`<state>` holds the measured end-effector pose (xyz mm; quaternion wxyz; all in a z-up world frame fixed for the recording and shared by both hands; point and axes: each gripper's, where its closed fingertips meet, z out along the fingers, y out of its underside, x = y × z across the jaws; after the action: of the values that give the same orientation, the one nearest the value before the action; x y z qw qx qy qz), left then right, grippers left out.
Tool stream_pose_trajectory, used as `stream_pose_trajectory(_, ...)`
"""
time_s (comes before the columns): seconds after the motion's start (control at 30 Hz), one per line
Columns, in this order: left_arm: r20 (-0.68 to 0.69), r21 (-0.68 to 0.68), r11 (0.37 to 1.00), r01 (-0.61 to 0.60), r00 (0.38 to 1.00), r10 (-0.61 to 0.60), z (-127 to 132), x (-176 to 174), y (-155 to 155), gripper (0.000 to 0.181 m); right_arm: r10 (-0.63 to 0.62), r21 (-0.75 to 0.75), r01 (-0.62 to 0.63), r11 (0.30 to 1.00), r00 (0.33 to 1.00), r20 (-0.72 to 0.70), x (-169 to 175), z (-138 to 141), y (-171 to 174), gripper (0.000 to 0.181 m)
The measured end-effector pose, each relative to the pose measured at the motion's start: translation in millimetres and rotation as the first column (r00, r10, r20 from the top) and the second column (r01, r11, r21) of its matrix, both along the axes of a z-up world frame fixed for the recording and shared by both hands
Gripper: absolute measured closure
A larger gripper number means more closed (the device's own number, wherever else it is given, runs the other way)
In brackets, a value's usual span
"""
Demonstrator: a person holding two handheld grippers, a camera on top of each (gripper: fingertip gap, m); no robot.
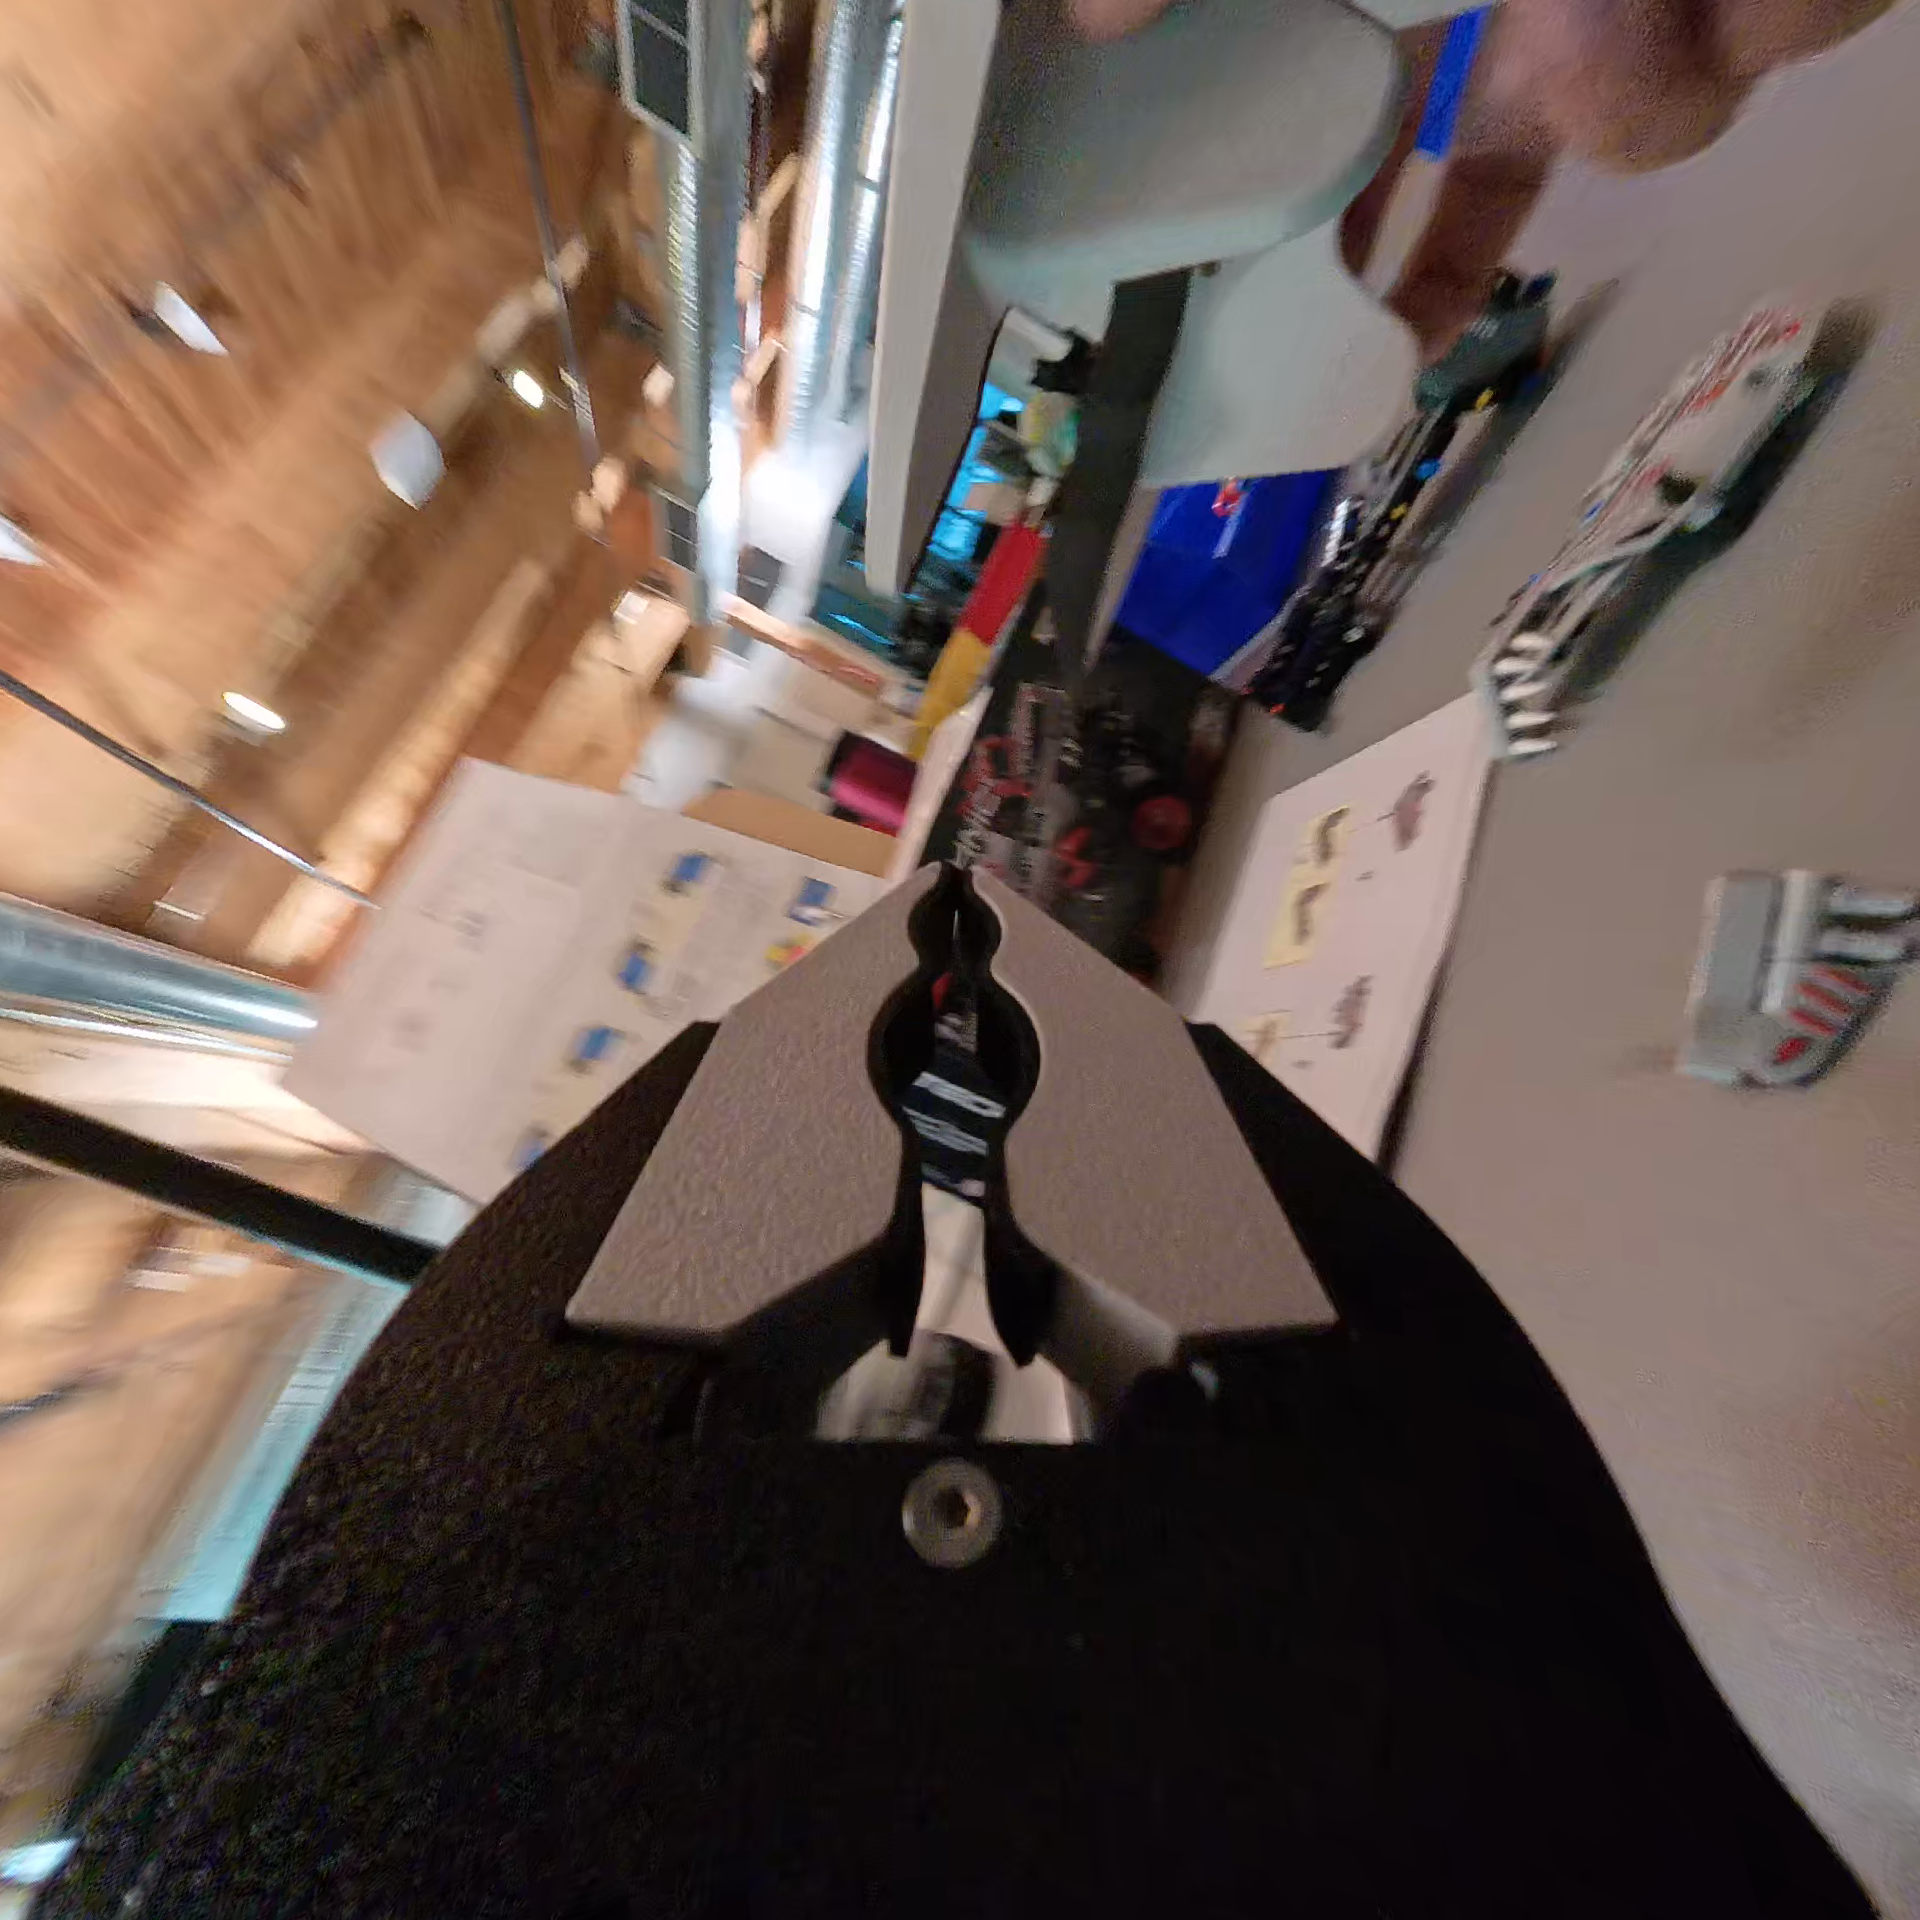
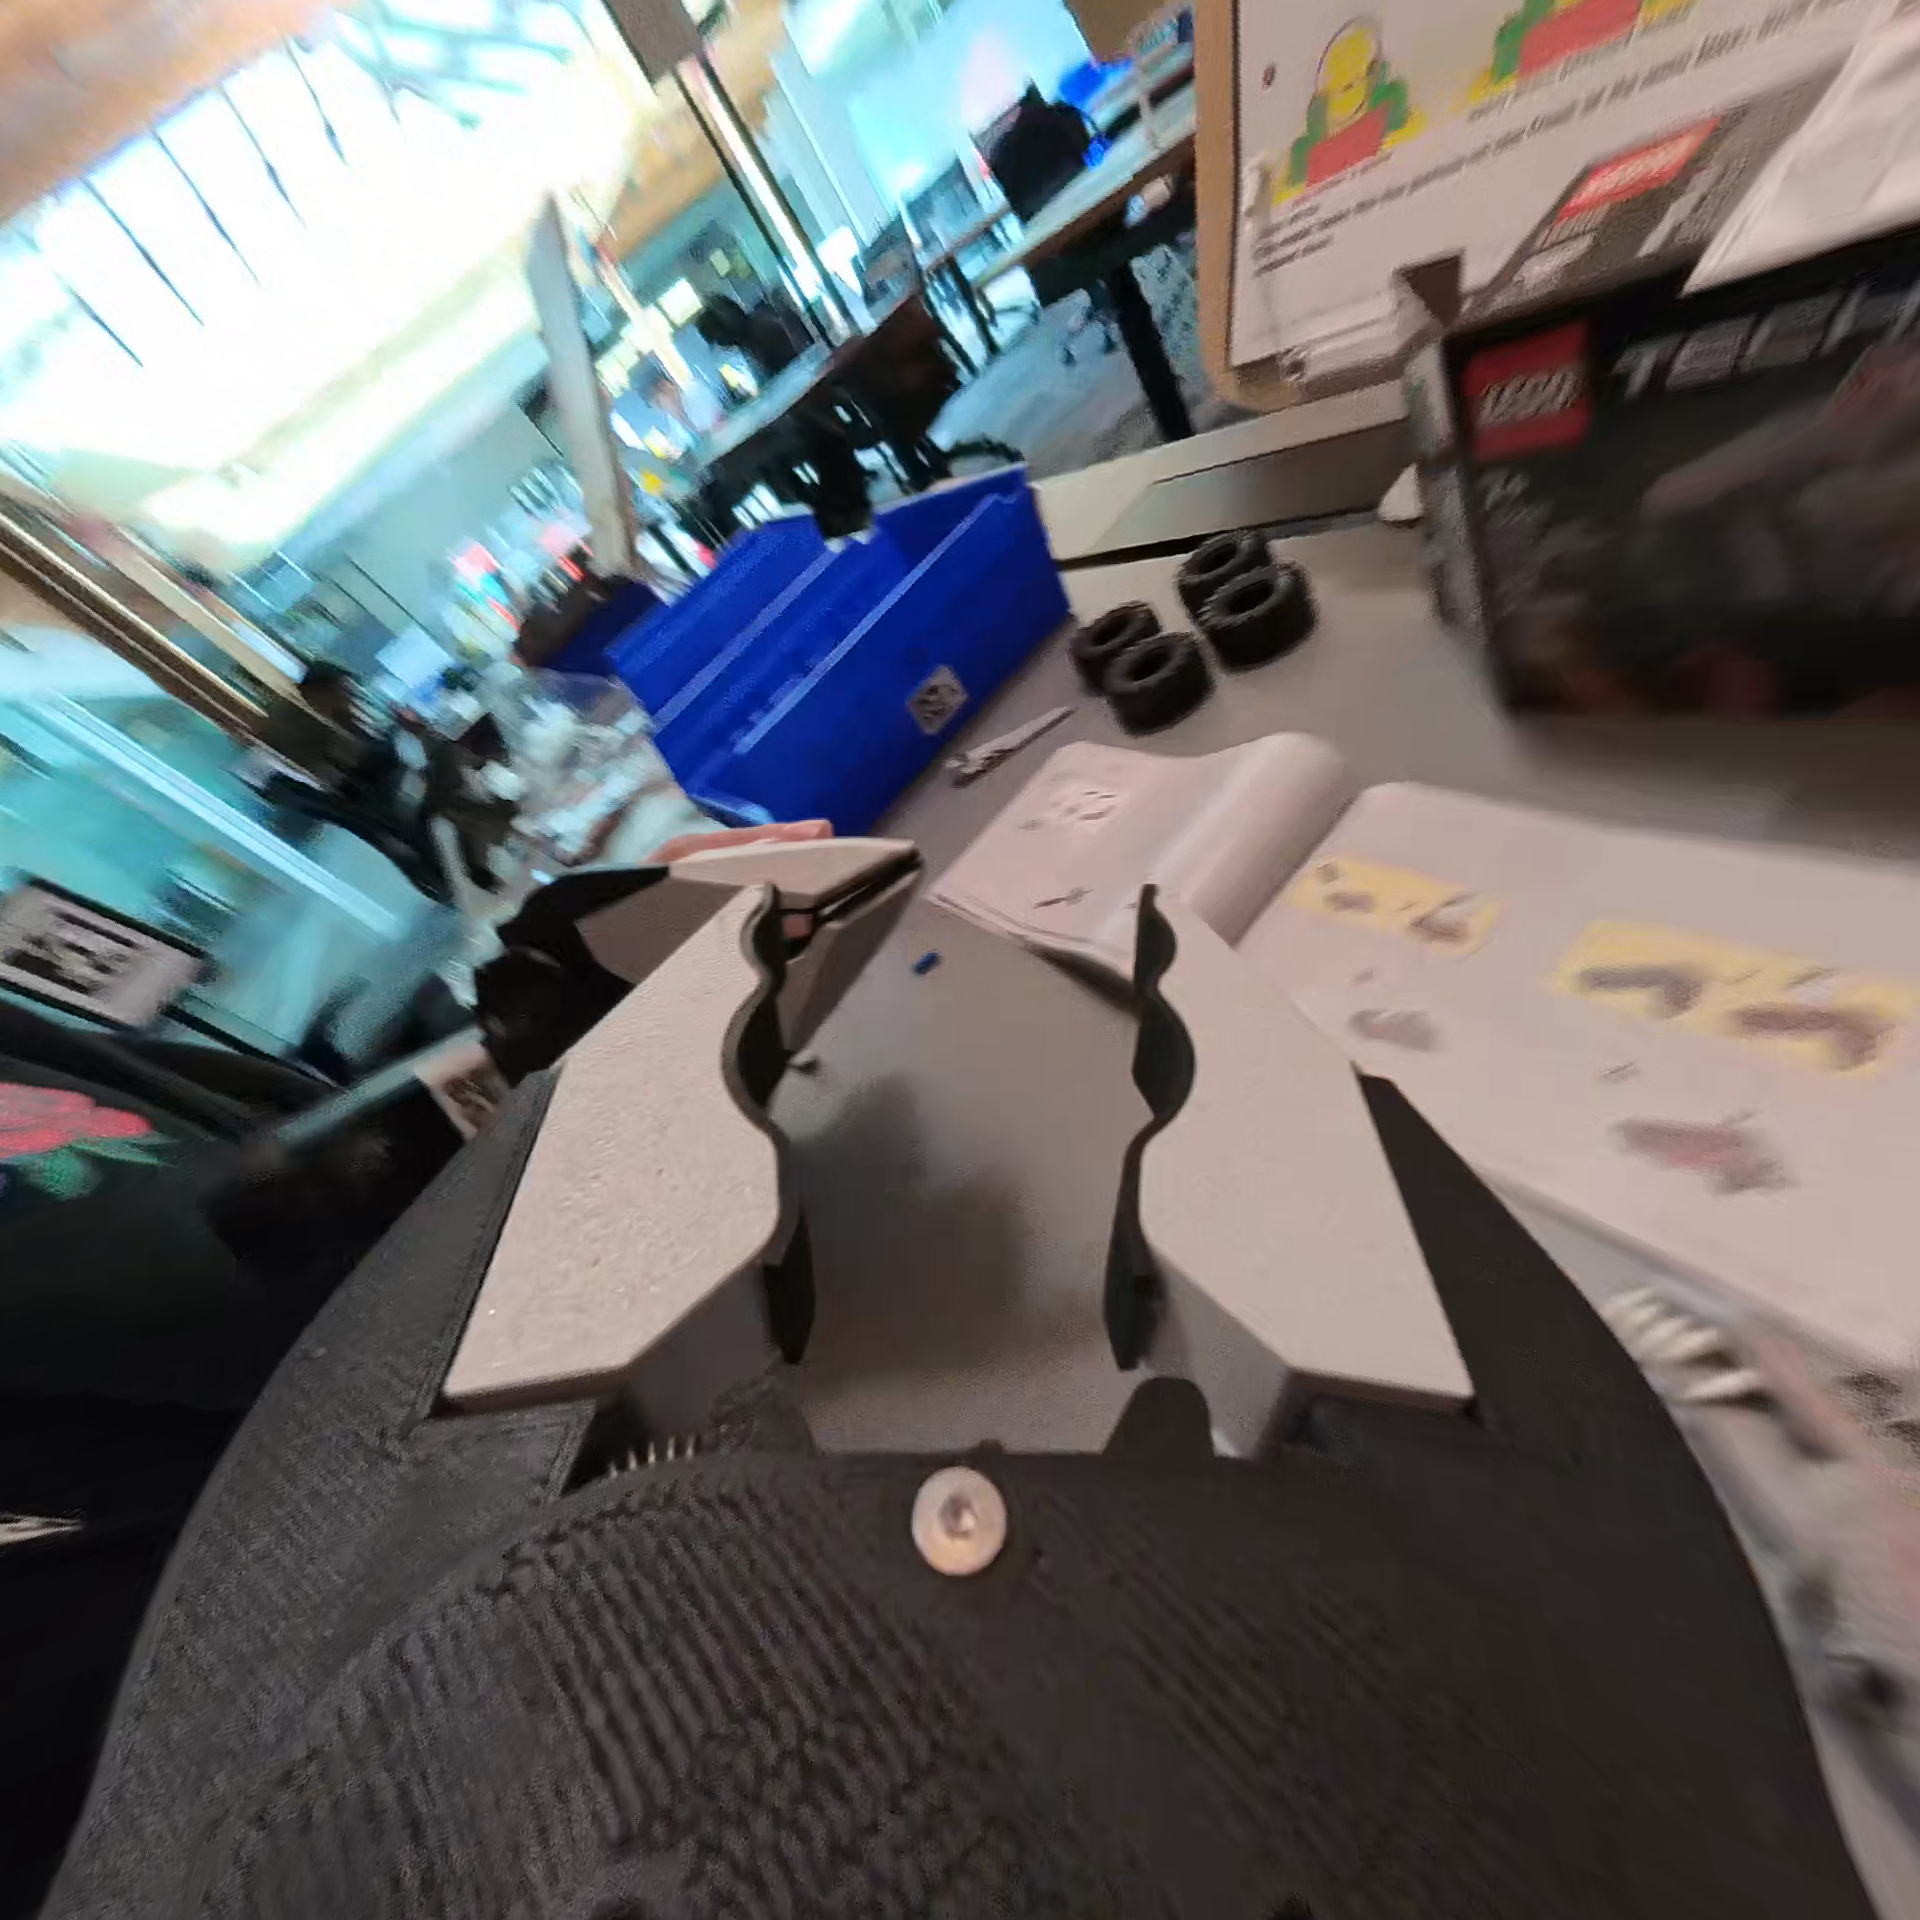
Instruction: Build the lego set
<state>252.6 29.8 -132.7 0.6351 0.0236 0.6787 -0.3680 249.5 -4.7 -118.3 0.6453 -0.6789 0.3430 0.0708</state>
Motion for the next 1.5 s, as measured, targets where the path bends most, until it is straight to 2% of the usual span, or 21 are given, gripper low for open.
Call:
stream_pose_trajectory(0.1,0.222,0.107,0.993,-0.055,0.974,0.030,13,-13,-15,0.181,0.031,0.230,0.001,0.973,0.990,-0.135,-21,-4,6,0.132)
stream_pose_trajectory(0.13,0.279,0.118,0.991,-0.067,0.960,0.031,17,-18,-18,0.181,0.048,0.282,0.001,0.959,0.985,-0.166,-25,-4,7,0.140)
stream_pose_trajectory(0.2,0.361,0.137,0.986,-0.092,0.932,0.037,24,-24,-22,0.181,0.065,0.352,0.012,0.936,0.976,-0.206,-30,-5,8,0.144)
stream_pose_trajectory(0.3,0.430,0.167,0.978,-0.126,0.902,0.043,28,-29,-25,0.181,0.090,0.436,0.014,0.900,0.972,-0.217,-35,3,6,0.162)
stream_pose_trajectory(0.5,0.523,0.228,0.960,-0.165,0.852,0.023,30,-37,-33,0.181,0.143,0.558,0.015,0.830,0.961,-0.238,-40,18,1,0.169)
stream_pose_trajectory(0.63,0.545,0.258,0.949,-0.180,0.838,0.010,27,-39,-35,0.181,0.167,0.574,0.014,0.819,0.951,-0.261,-42,16,2,0.164)
stream_pose_trajectory(0.8,0.562,0.273,0.945,-0.179,0.827,-0.005,27,-42,-36,0.181,0.148,0.564,0.028,0.825,0.953,-0.266,-41,14,1,0.173)
stream_pose_trajectory(0.87,0.564,0.274,0.945,-0.179,0.826,-0.007,27,-42,-36,0.181,0.138,0.537,0.024,0.843,0.955,-0.261,-40,11,2,0.181)
stream_pose_trajectory(1.1,0.542,0.306,0.936,-0.176,0.840,-0.020,20,-40,-34,0.181,0.112,0.481,0.009,0.876,0.969,-0.221,-38,5,3,0.181)
stream_pose_trajectory(1.27,0.484,0.327,0.932,-0.156,0.875,-0.023,11,-35,-31,0.181,0.067,0.393,-0.001,0.920,0.986,-0.154,-34,-2,0,0.181)
stream_pose_trajectory(1.33,0.508,0.309,0.938,-0.159,0.861,-0.022,15,-37,-31,0.181,0.037,0.368,0.033,0.929,0.983,-0.180,-29,-7,-1,0.181)
stream_pose_trajectory(1.4,0.517,0.313,0.935,-0.164,0.856,-0.023,17,-37,-31,0.181,0.039,0.400,0.055,0.915,0.974,-0.224,-26,-8,-3,0.181)
stream_pose_trajectory(1.5,0.522,0.331,0.926,-0.182,0.853,-0.019,14,-35,-31,0.181,0.109,0.511,0.046,0.859,0.957,-0.269,-30,1,-4,0.180)
